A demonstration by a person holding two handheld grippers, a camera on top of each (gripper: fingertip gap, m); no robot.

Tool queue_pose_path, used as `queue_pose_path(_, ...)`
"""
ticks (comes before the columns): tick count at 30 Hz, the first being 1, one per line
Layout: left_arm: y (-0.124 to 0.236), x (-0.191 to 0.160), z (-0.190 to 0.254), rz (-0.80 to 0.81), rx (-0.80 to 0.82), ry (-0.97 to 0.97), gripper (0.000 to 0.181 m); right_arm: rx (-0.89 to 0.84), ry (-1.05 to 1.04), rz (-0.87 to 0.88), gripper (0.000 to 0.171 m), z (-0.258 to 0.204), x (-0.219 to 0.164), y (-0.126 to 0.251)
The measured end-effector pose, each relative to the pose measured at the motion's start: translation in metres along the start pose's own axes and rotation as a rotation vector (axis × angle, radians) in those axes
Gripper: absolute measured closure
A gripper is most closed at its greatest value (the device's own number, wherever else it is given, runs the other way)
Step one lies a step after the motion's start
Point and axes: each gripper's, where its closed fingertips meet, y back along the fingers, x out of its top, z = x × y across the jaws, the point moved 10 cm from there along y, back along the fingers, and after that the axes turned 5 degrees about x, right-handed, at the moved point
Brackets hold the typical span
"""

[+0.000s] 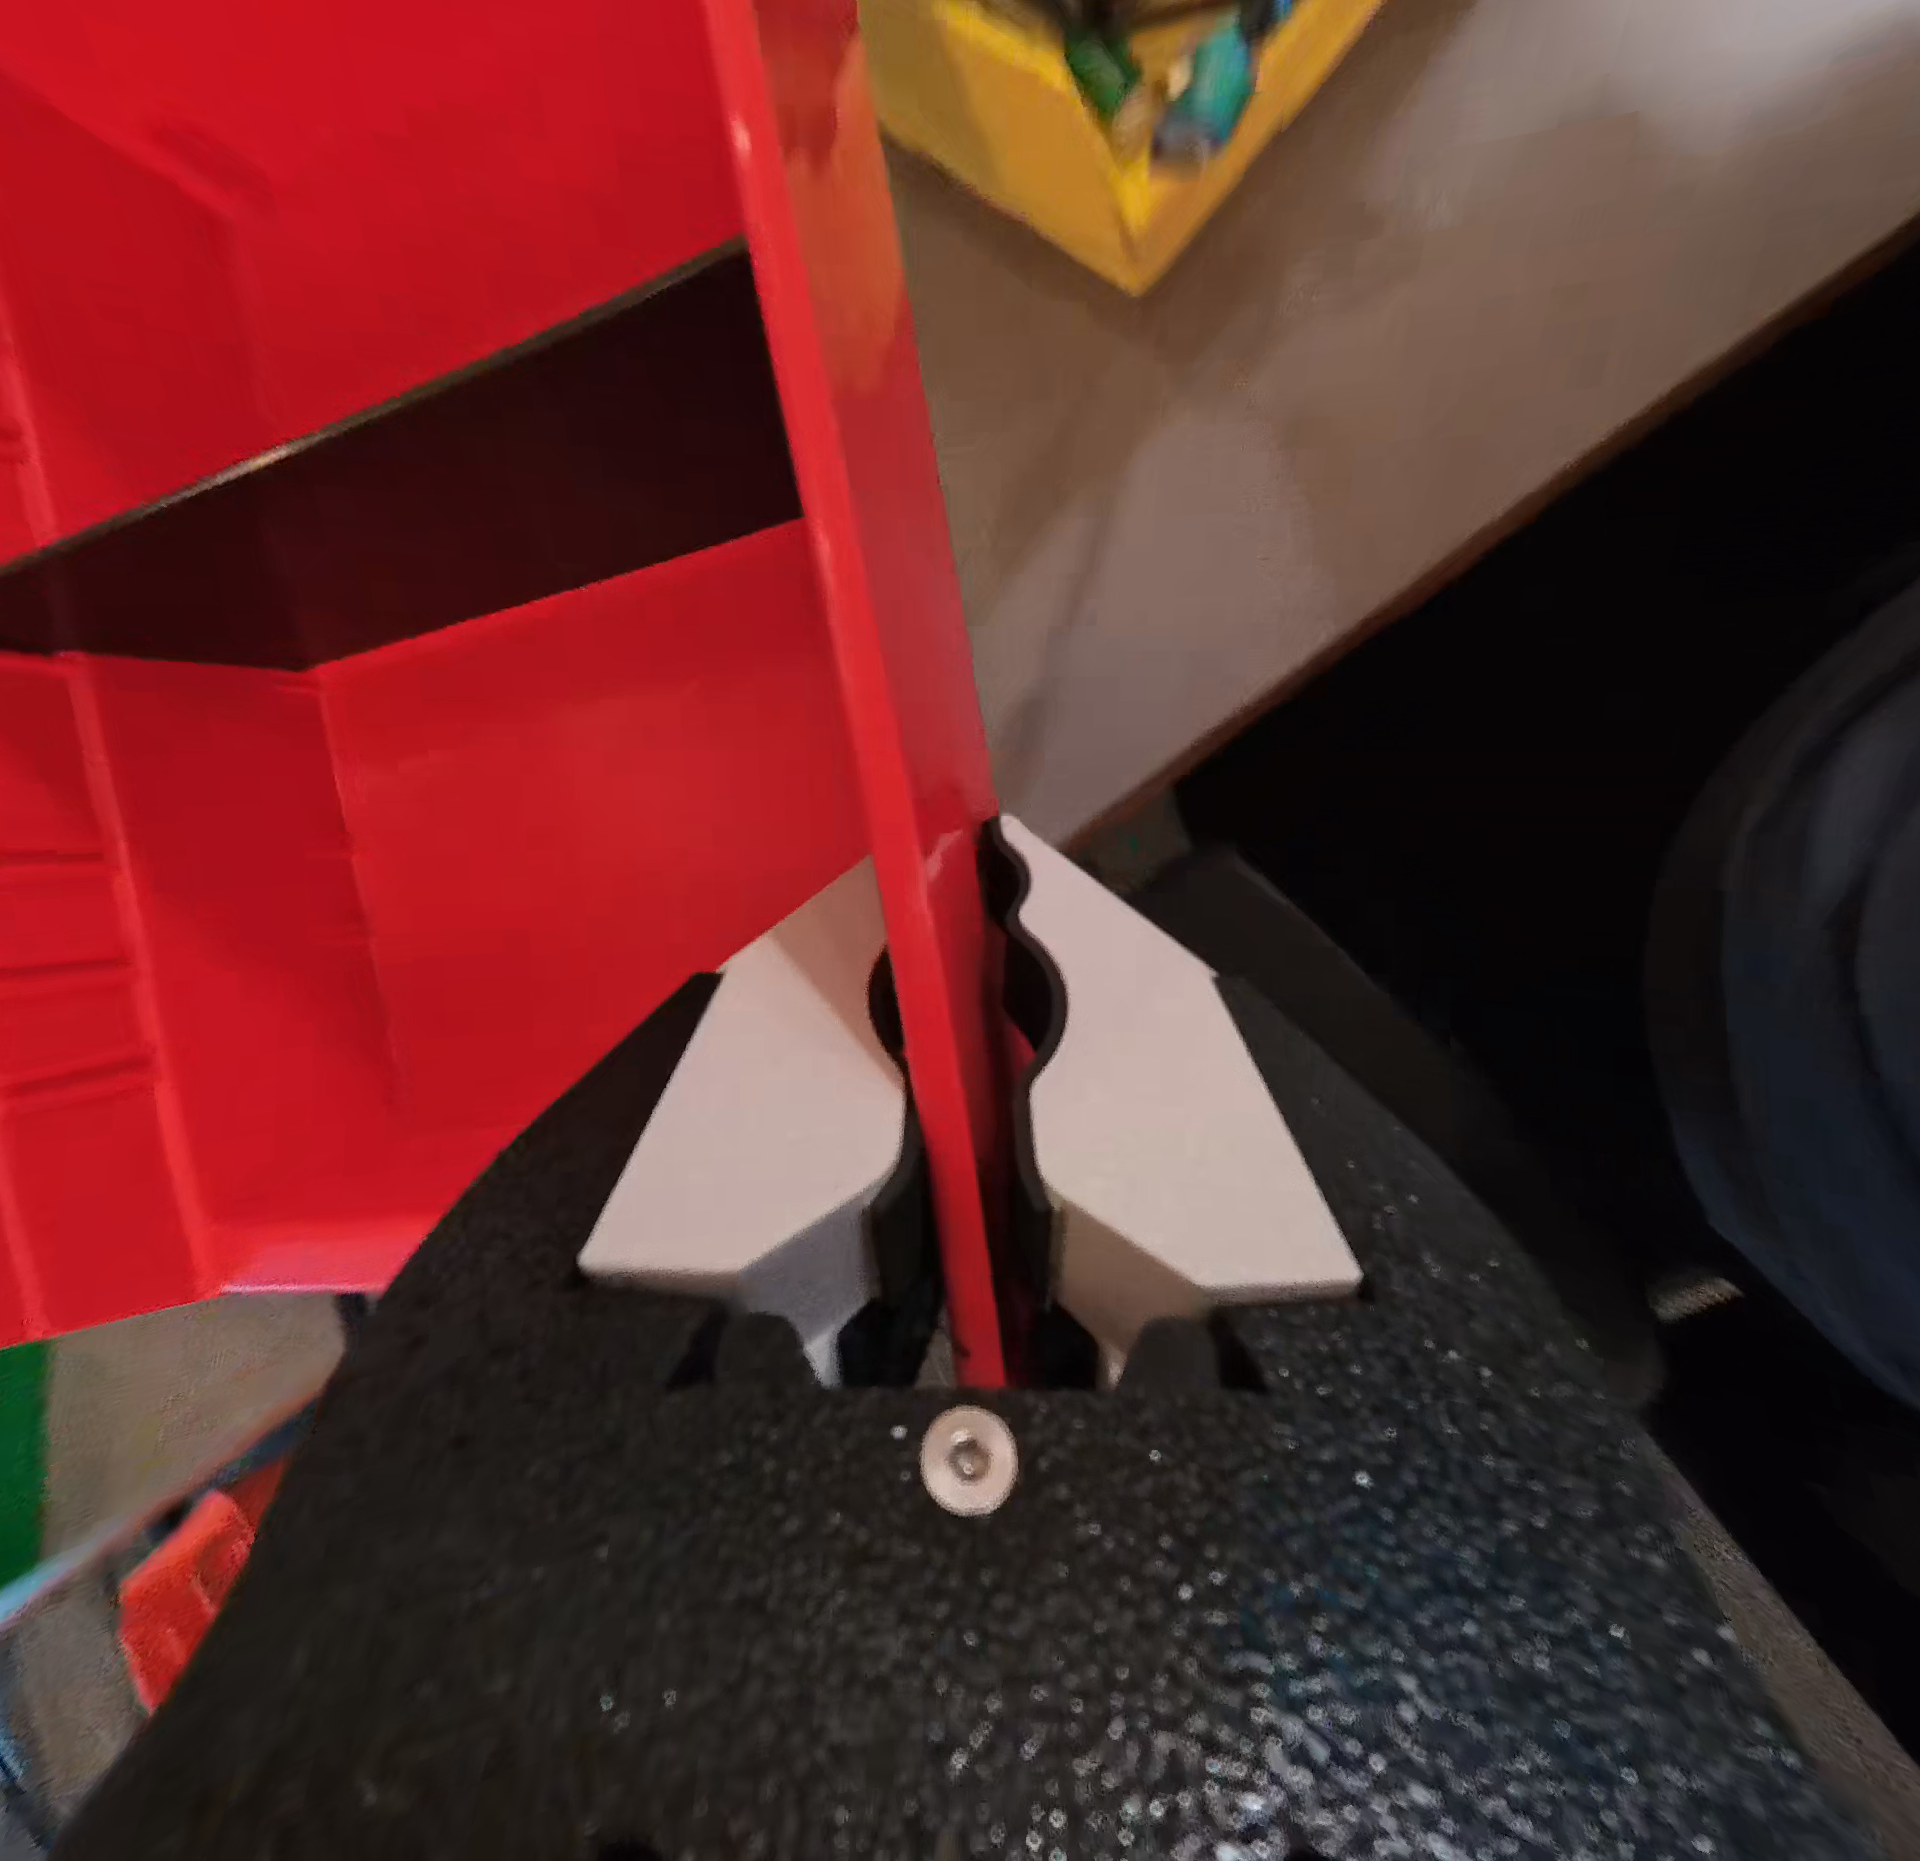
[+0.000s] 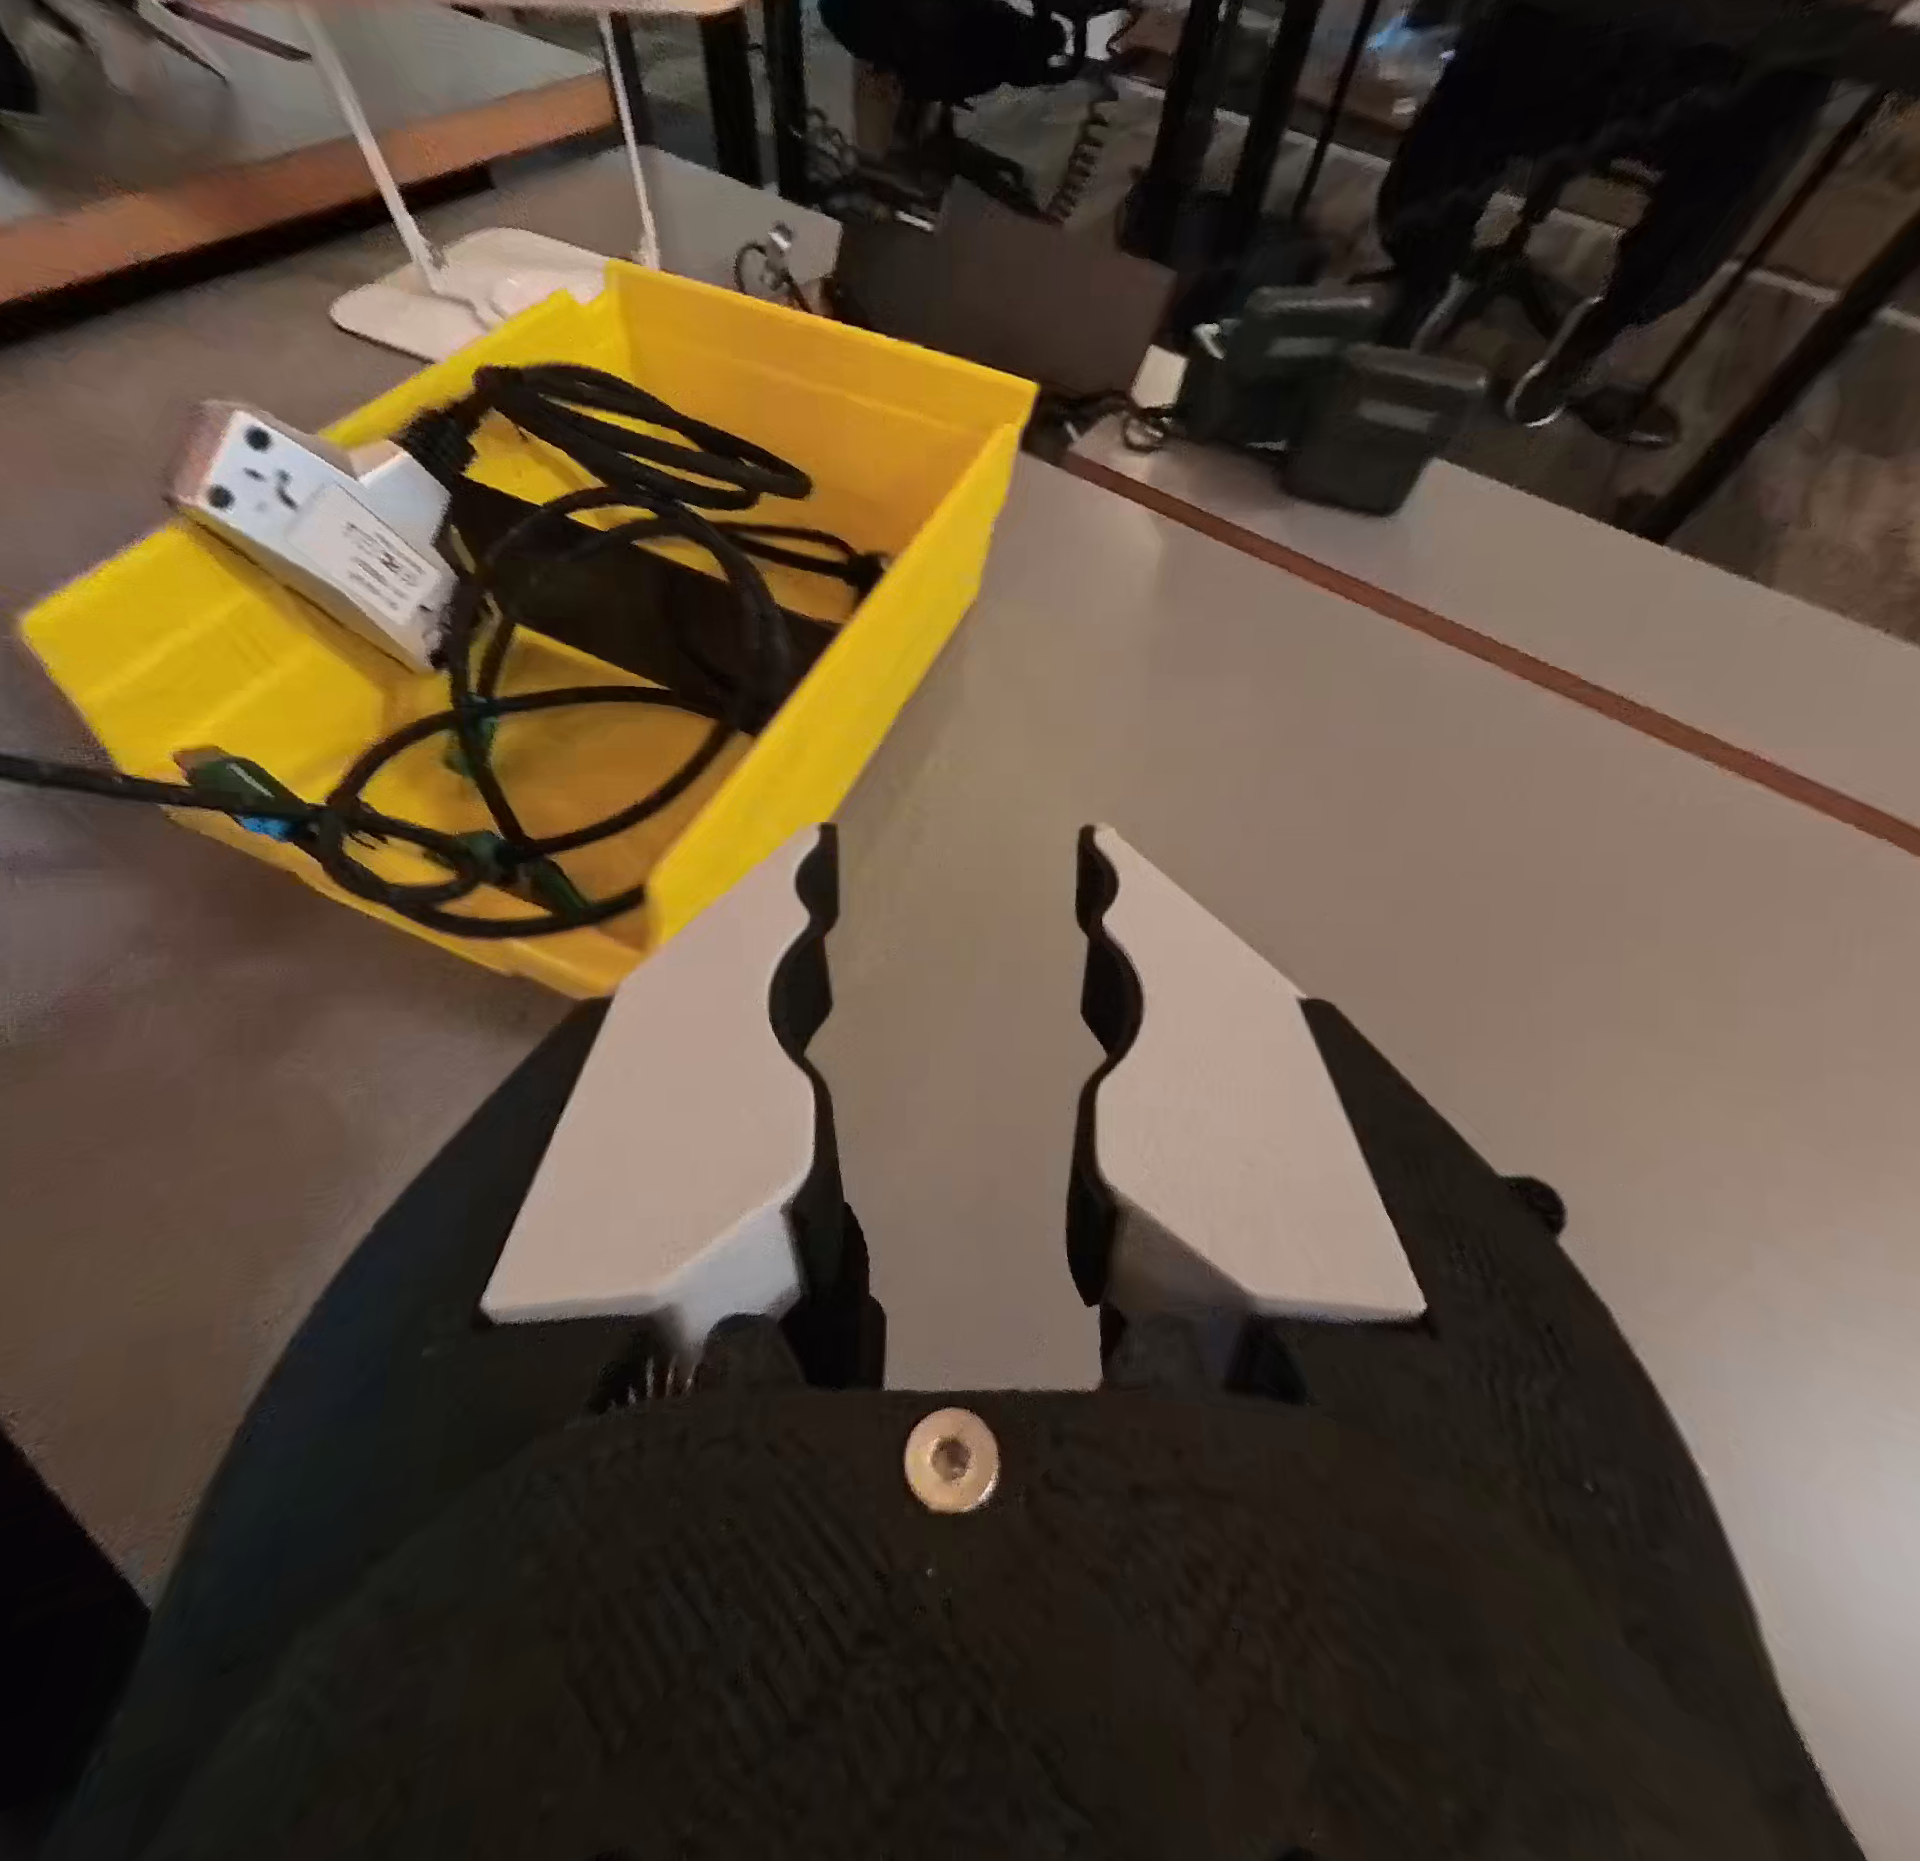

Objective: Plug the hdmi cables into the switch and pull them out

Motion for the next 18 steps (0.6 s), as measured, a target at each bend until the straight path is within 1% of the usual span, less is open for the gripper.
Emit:
queue_pose_path(2, -0.001, 0.032, -0.001, 0.080, 0.020, -0.047, 0.178, -0.076, 0.035, -0.007, 0.128, 0.016, -0.009, 0.026)
queue_pose_path(4, -0.009, 0.071, 0.006, 0.178, 0.000, -0.101, 0.178, -0.135, 0.034, 0.011, 0.131, 0.031, -0.018, 0.054)
queue_pose_path(6, -0.018, 0.113, 0.020, 0.275, -0.075, -0.166, 0.178, -0.186, 0.020, 0.013, 0.131, 0.045, -0.026, 0.086)
queue_pose_path(9, -0.034, 0.178, 0.045, 0.385, -0.255, -0.287, 0.177, -0.357, -0.047, 0.016, 0.131, 0.074, -0.028, 0.143)
queue_pose_path(12, -0.053, 0.243, 0.080, 0.412, -0.438, -0.391, 0.177, -0.401, -0.131, 0.092, 0.138, 0.093, -0.041, 0.186)
queue_pose_path(15, -0.081, 0.303, 0.128, 0.397, -0.556, -0.489, 0.177, -0.472, -0.162, 0.078, 0.144, 0.109, -0.059, 0.211)
queue_pose_path(16, -0.092, 0.322, 0.147, 0.388, -0.593, -0.502, 0.177, -0.513, -0.165, 0.068, 0.146, 0.115, -0.064, 0.218)
queue_pose_path(18, -0.114, 0.357, 0.189, 0.382, -0.674, -0.466, 0.178, -0.606, -0.184, 0.074, 0.147, 0.125, -0.071, 0.230)
